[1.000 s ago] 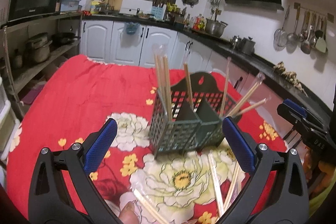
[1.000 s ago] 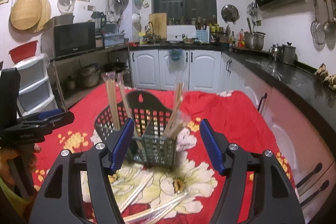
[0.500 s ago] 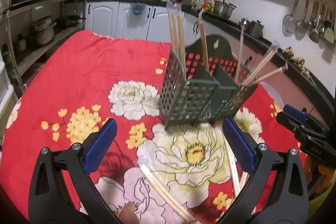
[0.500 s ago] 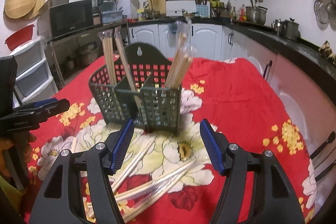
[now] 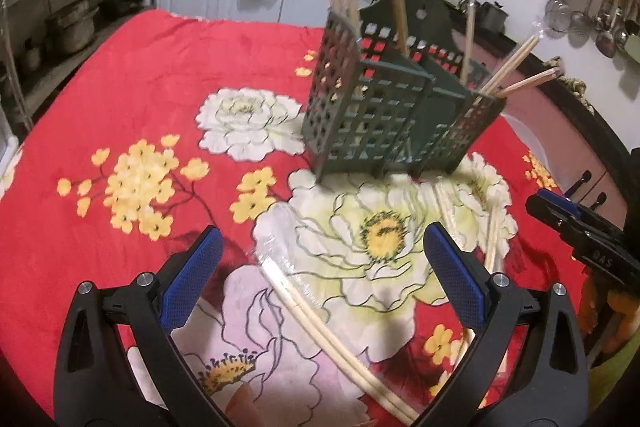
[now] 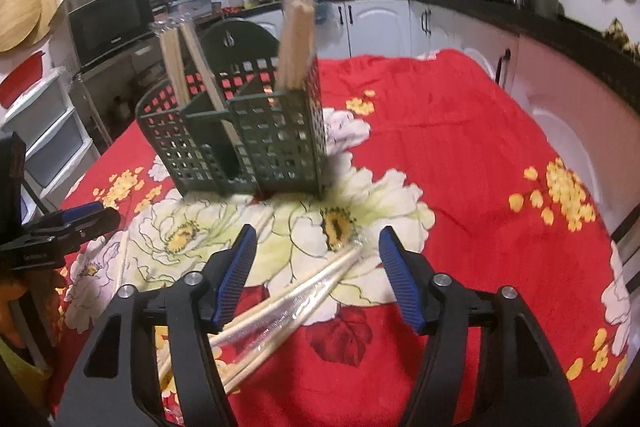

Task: Organize utensils
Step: 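Move both grippers back down to the chopstick pile, then close the left gripper on a chopstick while the right gripper closes on another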

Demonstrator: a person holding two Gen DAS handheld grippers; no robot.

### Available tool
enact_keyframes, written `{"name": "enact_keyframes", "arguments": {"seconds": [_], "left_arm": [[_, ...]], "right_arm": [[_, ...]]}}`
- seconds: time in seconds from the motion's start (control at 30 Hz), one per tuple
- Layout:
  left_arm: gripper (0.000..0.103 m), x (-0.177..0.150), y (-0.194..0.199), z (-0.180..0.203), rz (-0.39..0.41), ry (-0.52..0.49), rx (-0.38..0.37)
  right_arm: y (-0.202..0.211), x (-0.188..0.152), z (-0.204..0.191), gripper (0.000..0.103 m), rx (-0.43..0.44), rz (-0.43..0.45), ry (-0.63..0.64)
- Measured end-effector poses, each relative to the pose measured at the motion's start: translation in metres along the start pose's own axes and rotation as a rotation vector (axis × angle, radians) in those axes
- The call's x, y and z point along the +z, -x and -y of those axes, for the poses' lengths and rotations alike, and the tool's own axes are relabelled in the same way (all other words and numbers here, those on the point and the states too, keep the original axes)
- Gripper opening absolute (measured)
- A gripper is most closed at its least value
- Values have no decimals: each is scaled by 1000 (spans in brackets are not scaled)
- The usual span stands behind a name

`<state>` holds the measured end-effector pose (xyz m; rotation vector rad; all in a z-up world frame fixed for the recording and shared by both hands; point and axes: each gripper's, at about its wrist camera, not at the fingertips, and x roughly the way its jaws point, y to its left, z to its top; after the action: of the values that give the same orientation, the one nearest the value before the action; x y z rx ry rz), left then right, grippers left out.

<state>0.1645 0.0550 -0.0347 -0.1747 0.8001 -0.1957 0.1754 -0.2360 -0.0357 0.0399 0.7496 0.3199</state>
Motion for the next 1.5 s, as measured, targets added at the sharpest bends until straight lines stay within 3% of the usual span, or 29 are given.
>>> {"name": "enact_keyframes", "arguments": {"seconds": [0.23,0.4,0.6,0.83,0.9,1.1,1.3,1.5], "left_arm": [[91,-6,-12,-18,-54,91,-36],[73,-9,-21,-24,-86,120,-58],[62,-10,-29,-26,-98,130,-61],[50,-11,-31,-29,-92,126,-43],[42,-11,-32,-30,-91,125,-35],[19,-11,-32,-37,-92,142,-17],[9,-12,-29,-38,-95,143,-39],[8,-10,-23,-37,-80,151,-72]], "right_arm": [[-21,-3,13,50,20,-74,-87],[-38,-4,25,48,42,-127,-174],[-50,-3,41,37,75,-150,-277],[-54,1,50,20,69,-141,-303],[-53,2,50,14,59,-130,-291],[-47,4,54,8,34,-98,-291],[-38,6,57,7,34,-73,-290],[-26,9,56,3,48,-46,-275]]}}
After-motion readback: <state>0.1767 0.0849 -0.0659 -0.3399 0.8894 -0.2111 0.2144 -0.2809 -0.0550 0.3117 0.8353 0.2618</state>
